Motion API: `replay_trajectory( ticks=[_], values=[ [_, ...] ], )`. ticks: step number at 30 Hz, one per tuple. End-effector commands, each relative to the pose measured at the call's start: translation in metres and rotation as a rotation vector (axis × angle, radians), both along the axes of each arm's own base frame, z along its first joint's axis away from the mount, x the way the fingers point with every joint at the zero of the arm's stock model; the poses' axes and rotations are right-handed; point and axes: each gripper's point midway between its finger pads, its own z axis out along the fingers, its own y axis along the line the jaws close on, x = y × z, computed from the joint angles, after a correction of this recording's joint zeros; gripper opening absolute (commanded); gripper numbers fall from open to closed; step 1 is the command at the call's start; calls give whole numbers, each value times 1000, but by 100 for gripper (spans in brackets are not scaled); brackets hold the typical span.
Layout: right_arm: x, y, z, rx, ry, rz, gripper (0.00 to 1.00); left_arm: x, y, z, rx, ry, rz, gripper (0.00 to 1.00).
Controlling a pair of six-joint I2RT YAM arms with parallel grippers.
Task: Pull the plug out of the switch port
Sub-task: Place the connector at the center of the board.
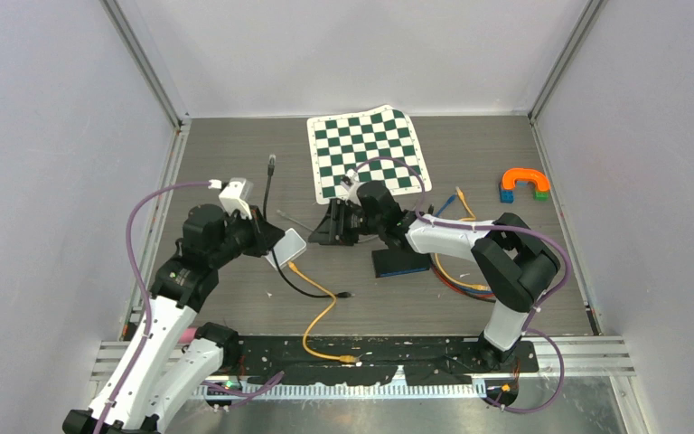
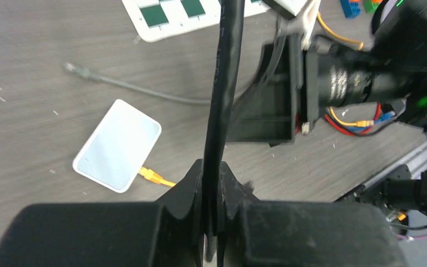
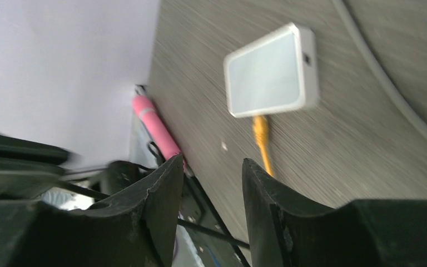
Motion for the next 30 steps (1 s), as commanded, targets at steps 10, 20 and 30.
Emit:
replay_trajectory(
  ticks=[10,20,30],
  values=[
    [-21,-13,28,23,-185,93,51,-21,21,71,111,-11,8,0],
    [-53,4,7,-27,-168,251,50,-26,15,30,237,233,-128,0],
    [-66,-5,-23,-47,-92,206,49,-20,91,-20,513,269,220,0]
  ],
)
